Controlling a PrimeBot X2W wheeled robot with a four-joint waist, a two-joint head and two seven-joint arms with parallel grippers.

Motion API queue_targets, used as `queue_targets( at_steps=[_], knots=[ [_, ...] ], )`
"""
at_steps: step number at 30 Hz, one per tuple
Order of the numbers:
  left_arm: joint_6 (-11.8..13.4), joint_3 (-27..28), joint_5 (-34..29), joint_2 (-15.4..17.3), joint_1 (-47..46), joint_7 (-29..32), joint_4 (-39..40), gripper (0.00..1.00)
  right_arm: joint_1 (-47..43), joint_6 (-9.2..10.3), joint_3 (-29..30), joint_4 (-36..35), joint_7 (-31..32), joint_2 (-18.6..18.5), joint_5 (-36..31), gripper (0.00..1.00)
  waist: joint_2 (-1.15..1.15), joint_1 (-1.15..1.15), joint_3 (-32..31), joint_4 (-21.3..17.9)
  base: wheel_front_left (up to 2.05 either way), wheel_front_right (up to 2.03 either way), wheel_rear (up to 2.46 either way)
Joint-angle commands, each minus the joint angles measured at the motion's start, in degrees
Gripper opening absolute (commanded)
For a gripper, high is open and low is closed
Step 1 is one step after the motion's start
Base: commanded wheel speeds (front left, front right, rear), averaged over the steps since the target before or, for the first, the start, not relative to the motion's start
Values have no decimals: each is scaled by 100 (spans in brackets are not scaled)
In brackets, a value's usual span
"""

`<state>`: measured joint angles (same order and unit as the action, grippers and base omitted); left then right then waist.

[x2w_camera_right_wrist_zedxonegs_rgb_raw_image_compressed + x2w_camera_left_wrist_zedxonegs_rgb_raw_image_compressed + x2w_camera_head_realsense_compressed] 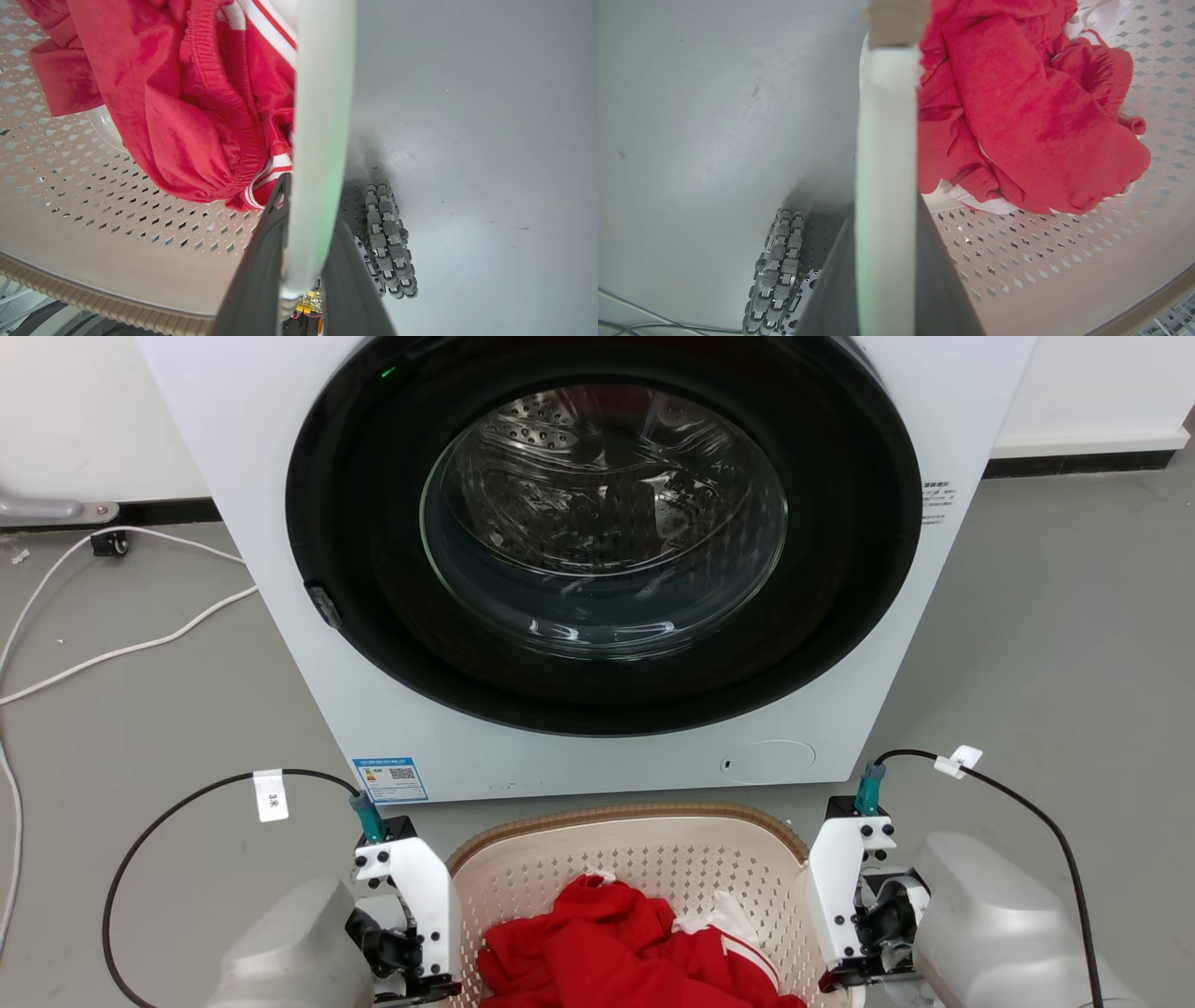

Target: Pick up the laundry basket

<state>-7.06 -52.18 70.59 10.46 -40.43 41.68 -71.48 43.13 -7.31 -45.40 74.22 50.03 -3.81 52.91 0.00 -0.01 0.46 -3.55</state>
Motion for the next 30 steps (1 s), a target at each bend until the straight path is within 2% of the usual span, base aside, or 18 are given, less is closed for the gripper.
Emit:
queue_targets(
  at_steps=[1,30],
  knots=[
    [-76,0,91,-220,-49,-8,121,0,-87,-33,-5,-72,0,171,71,0,0,1,-3,-2,0,0,0],
    [-77,-70,200,-268,-41,-30,73,0,-103,-48,86,-74,-61,178,-5,0,0,1,-58,47,0,0,0]
  ],
)
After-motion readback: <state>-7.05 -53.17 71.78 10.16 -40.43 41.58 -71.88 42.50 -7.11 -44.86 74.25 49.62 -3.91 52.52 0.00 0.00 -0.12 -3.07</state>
